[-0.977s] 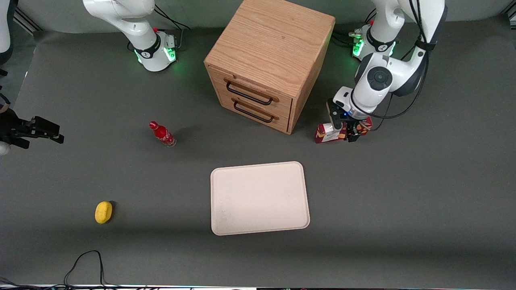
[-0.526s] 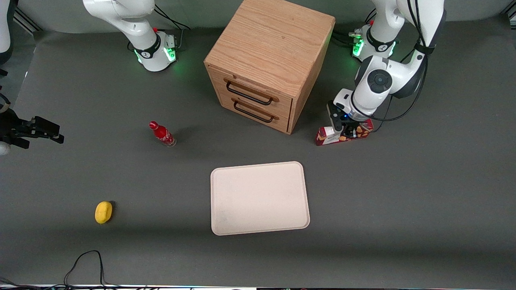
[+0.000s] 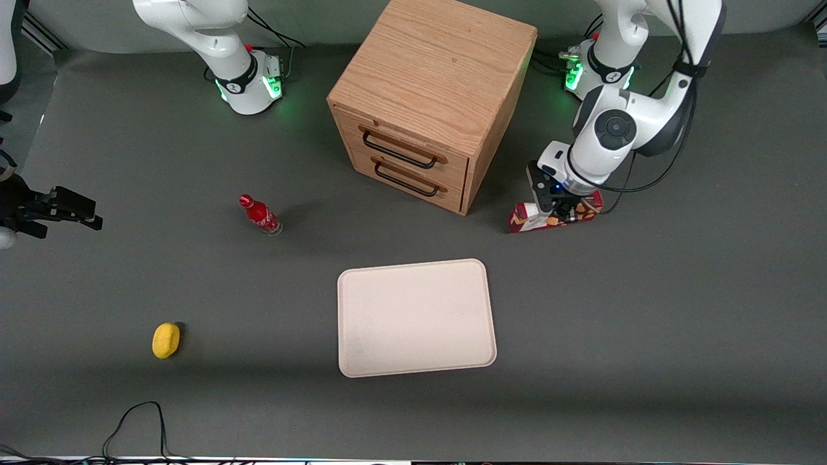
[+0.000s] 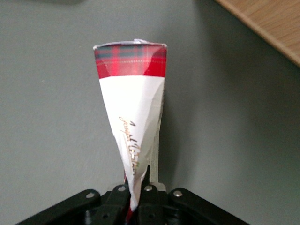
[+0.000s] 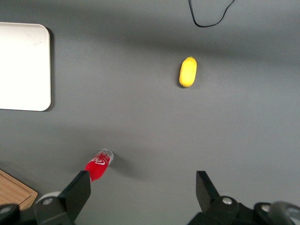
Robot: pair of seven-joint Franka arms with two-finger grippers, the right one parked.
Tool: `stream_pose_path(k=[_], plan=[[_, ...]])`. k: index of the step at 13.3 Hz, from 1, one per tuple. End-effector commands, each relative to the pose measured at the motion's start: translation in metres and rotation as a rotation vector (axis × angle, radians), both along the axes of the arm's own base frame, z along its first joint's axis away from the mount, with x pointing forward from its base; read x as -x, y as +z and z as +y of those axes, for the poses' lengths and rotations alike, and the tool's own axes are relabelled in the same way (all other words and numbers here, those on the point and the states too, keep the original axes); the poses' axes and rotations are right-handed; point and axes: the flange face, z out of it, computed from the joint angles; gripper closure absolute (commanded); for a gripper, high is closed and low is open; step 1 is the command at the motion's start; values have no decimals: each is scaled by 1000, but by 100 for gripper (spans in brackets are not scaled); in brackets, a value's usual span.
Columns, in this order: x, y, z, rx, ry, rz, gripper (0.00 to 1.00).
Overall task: Place red cookie box on tray
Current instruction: 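Lift the cookie box with the left gripper, tilting it upright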
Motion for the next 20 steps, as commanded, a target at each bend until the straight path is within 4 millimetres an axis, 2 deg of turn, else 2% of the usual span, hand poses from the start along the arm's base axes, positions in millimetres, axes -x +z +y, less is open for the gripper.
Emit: stream_pose_path(k=[1,2,4,6,7,8,9,11,12,13,16,18,20], plan=[[-37,115,9,-12,42,29,100],[-48,149,15,-16,58,42,100],[-73,225,41,-7,113,33,100],[-84,294,64,-5,175,26,100],[-89,317,74,-19,230,36,100],[-94,334,76,-32,249,33,100],[-102,338,76,-33,254,38,100],[-118,324,63,-22,310,59,100],[-128,313,47,-24,407,63,100],[-138,301,15,-27,504,73,100],[-165,255,-65,-24,861,94,100],[-174,222,-118,25,998,63,100],[-184,190,-159,88,1154,43,100]])
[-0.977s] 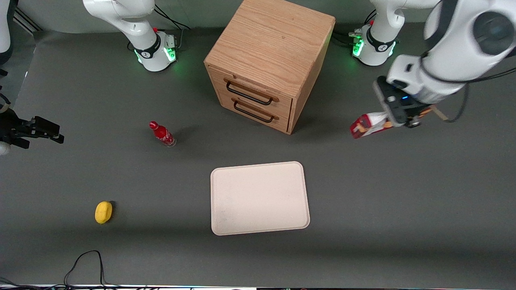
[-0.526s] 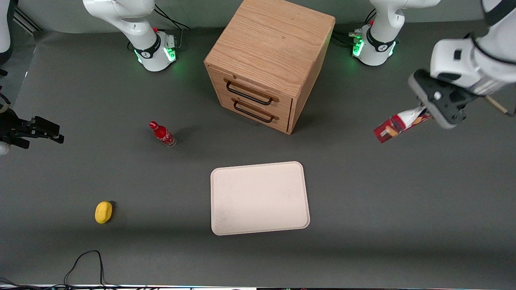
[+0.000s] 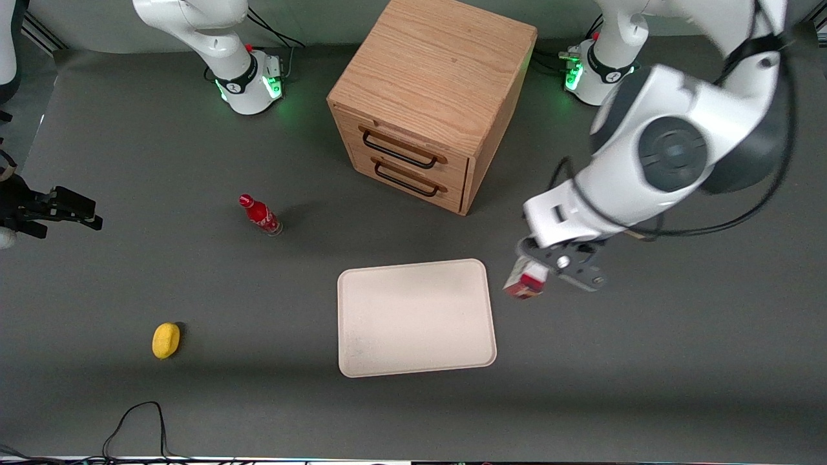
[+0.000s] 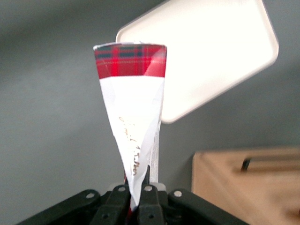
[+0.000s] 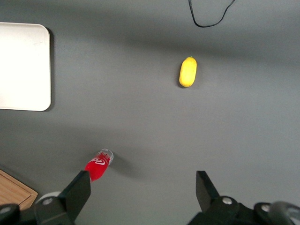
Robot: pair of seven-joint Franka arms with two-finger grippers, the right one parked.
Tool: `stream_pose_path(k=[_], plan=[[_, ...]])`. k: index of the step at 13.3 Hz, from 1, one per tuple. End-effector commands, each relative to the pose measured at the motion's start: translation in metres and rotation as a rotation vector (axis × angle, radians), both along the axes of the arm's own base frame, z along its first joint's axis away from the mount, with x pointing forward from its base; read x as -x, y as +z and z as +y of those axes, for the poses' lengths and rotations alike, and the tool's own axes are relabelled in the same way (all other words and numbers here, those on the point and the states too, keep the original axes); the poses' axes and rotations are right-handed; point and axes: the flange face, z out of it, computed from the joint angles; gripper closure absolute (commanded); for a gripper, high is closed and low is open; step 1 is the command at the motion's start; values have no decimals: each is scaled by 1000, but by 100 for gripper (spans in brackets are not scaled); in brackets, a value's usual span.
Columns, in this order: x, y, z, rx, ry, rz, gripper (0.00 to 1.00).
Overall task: Place red cookie box on tray
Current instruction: 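Carry the held cookie box over the white tray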
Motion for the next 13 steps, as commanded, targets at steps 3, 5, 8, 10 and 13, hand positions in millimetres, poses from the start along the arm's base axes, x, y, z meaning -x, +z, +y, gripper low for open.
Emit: stream_pose_path(k=[3,5,8,10,13], plan=[[-32,-91,-81,48,377,-48,100],[-41,-125,-85,48,408,-68,100],[-57,-177,-68,17,469,-61,100],[-60,-210,-71,20,552,-54,100],[-57,-233,-69,-3,576,-30,100]])
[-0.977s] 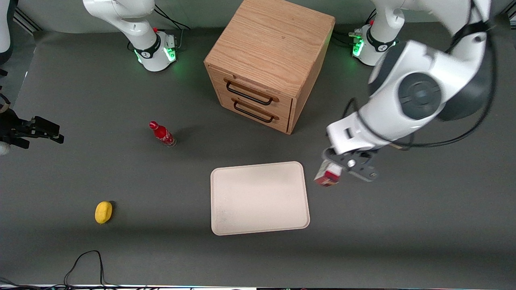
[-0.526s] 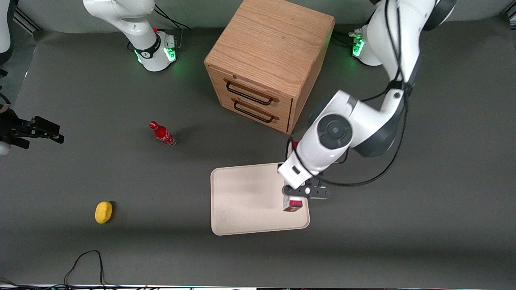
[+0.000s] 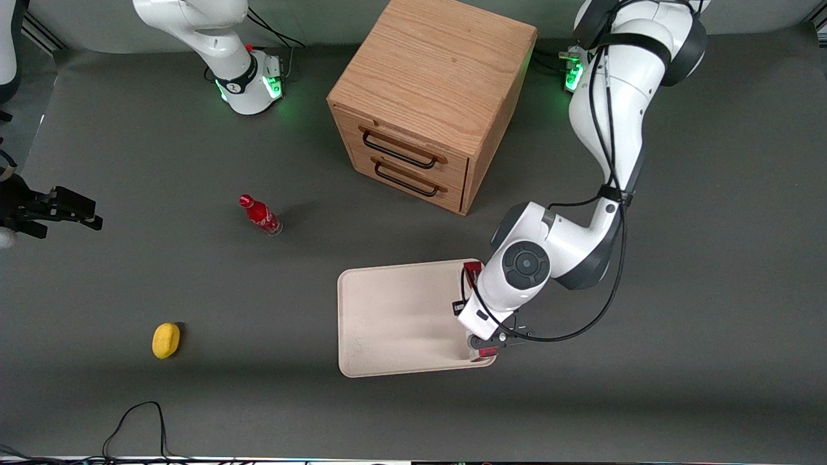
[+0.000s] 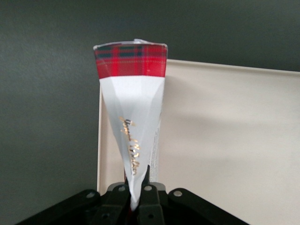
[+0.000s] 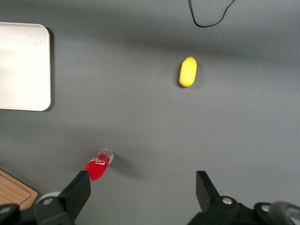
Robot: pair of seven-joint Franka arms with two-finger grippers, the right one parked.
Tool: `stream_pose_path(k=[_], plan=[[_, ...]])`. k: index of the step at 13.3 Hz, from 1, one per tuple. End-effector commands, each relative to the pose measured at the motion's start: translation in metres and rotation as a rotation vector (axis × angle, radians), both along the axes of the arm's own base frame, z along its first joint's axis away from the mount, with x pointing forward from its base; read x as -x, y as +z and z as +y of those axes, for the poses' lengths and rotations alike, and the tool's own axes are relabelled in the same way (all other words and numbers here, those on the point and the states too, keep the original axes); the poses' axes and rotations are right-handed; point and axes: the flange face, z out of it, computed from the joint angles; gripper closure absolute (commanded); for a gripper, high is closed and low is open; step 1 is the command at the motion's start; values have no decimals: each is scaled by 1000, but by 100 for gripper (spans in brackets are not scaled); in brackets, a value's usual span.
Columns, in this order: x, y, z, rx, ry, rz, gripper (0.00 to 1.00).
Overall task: Place red cookie box on tray
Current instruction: 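Carry the held cookie box over the white tray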
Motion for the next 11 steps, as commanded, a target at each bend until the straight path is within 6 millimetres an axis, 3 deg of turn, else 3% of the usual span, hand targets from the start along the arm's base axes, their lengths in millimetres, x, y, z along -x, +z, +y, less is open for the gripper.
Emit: stream_pose_path(k=[1,8,9,11], plan=[[2,-8,-7,-27,31,-4,100],[5,-11,-6,-56,14,-11,99],[7,-11,-3,-73,3,-14,6],[7,-8,-3,-76,8,-18,0]])
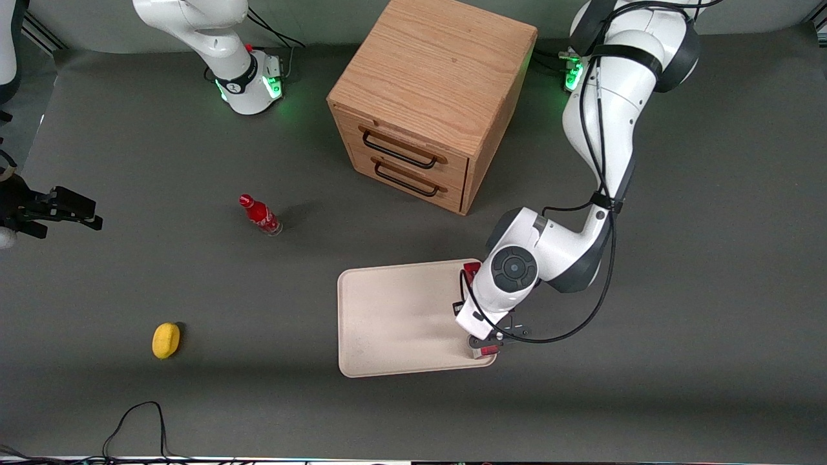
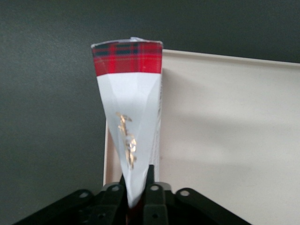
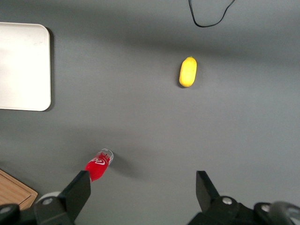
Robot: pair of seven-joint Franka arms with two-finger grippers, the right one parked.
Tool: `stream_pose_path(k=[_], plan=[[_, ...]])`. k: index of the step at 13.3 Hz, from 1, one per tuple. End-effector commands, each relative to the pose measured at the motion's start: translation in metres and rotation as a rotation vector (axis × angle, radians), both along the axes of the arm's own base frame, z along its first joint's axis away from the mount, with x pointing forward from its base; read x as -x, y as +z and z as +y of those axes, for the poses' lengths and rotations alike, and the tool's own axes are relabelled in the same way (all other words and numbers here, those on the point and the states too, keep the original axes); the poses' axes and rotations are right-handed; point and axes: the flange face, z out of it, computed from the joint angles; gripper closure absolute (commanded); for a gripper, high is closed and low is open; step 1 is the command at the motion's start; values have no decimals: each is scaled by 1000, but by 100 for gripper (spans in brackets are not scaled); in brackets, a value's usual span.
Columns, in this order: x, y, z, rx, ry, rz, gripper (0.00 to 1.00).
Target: Place red cookie box on tray
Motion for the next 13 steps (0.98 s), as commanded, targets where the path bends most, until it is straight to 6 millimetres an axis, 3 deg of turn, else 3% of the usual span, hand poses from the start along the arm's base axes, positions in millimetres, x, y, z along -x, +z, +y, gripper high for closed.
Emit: stream_pose_path(k=[1,3,5,7,8,10,13], plan=[[3,13,0,-22,11,-16,0],[3,16,2,-28,10,-11,0],[7,35,9,-24,28,4,0],[8,62,33,-55,40,36,0],[5,84,52,-61,35,44,0],[14,144,71,-37,1,76,0],[31,227,154,-41,-128,115,0]])
